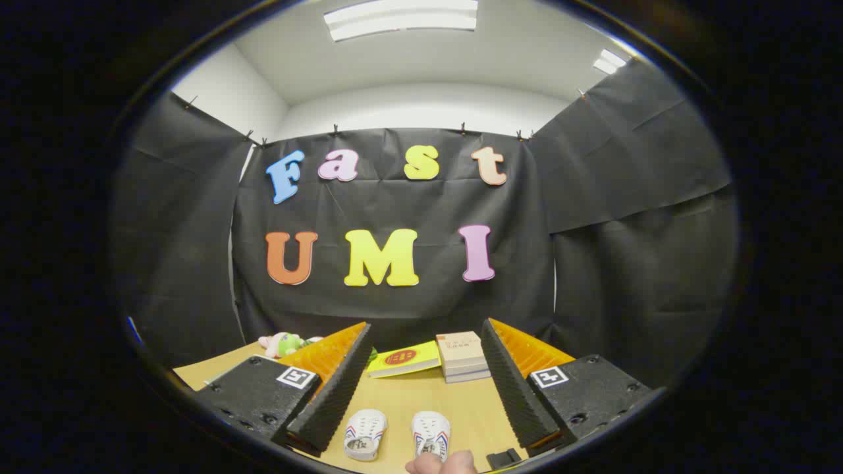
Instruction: Open the storage box then place both shoes into the box .Put the left shoe in first, then the right shoe, with the right side of both shoes facing outward in a uniform manner.
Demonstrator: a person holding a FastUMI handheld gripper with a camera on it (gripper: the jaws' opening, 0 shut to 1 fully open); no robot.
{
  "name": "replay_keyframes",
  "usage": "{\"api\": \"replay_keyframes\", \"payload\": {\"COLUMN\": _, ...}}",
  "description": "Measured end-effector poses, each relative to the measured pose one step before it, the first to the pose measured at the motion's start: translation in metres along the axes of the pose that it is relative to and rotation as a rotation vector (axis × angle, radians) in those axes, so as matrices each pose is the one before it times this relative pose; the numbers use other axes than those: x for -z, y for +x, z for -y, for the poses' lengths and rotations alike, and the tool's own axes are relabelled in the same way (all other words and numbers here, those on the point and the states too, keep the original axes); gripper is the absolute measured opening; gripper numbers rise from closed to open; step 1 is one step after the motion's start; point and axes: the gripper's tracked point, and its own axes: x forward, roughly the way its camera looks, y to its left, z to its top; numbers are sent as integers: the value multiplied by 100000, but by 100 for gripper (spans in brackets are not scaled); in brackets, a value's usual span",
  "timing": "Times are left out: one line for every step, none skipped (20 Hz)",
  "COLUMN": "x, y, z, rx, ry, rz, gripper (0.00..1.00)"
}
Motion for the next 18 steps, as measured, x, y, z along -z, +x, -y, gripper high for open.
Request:
{"api": "replay_keyframes", "payload": {"x": 50, "y": 77, "z": -231, "rx": -478, "ry": 65, "rz": -67, "gripper": 100}}
{"api": "replay_keyframes", "payload": {"x": 166, "y": 100, "z": -132, "rx": -372, "ry": -116, "rz": -424, "gripper": 100}}
{"api": "replay_keyframes", "payload": {"x": 42, "y": 61, "z": -230, "rx": -752, "ry": -220, "rz": -355, "gripper": 100}}
{"api": "replay_keyframes", "payload": {"x": 138, "y": 10, "z": -184, "rx": -452, "ry": -82, "rz": -251, "gripper": 100}}
{"api": "replay_keyframes", "payload": {"x": 17, "y": 39, "z": -134, "rx": -477, "ry": -20, "rz": -365, "gripper": 100}}
{"api": "replay_keyframes", "payload": {"x": 199, "y": 123, "z": -185, "rx": -348, "ry": 60, "rz": -405, "gripper": 100}}
{"api": "replay_keyframes", "payload": {"x": 56, "y": 116, "z": -132, "rx": -473, "ry": -4, "rz": -390, "gripper": 100}}
{"api": "replay_keyframes", "payload": {"x": 136, "y": 143, "z": -55, "rx": -211, "ry": -198, "rz": -338, "gripper": 100}}
{"api": "replay_keyframes", "payload": {"x": -20, "y": 23, "z": -109, "rx": -389, "ry": -189, "rz": -270, "gripper": 100}}
{"api": "replay_keyframes", "payload": {"x": 151, "y": 22, "z": -169, "rx": -440, "ry": -155, "rz": -448, "gripper": 100}}
{"api": "replay_keyframes", "payload": {"x": 28, "y": -14, "z": -18, "rx": -213, "ry": -40, "rz": -383, "gripper": 100}}
{"api": "replay_keyframes", "payload": {"x": -6, "y": 38, "z": -69, "rx": -232, "ry": 54, "rz": -186, "gripper": 100}}
{"api": "replay_keyframes", "payload": {"x": -140, "y": -37, "z": 1, "rx": 7, "ry": 297, "rz": 131, "gripper": 100}}
{"api": "replay_keyframes", "payload": {"x": 34, "y": 169, "z": -43, "rx": -72, "ry": 95, "rz": 9, "gripper": 100}}
{"api": "replay_keyframes", "payload": {"x": 96, "y": -58, "z": -51, "rx": -220, "ry": 101, "rz": -223, "gripper": 100}}
{"api": "replay_keyframes", "payload": {"x": 214, "y": 109, "z": -69, "rx": -307, "ry": 101, "rz": -493, "gripper": 100}}
{"api": "replay_keyframes", "payload": {"x": 142, "y": 65, "z": -106, "rx": -438, "ry": 315, "rz": -596, "gripper": 100}}
{"api": "replay_keyframes", "payload": {"x": 252, "y": 97, "z": -106, "rx": -541, "ry": 280, "rz": -745, "gripper": 100}}
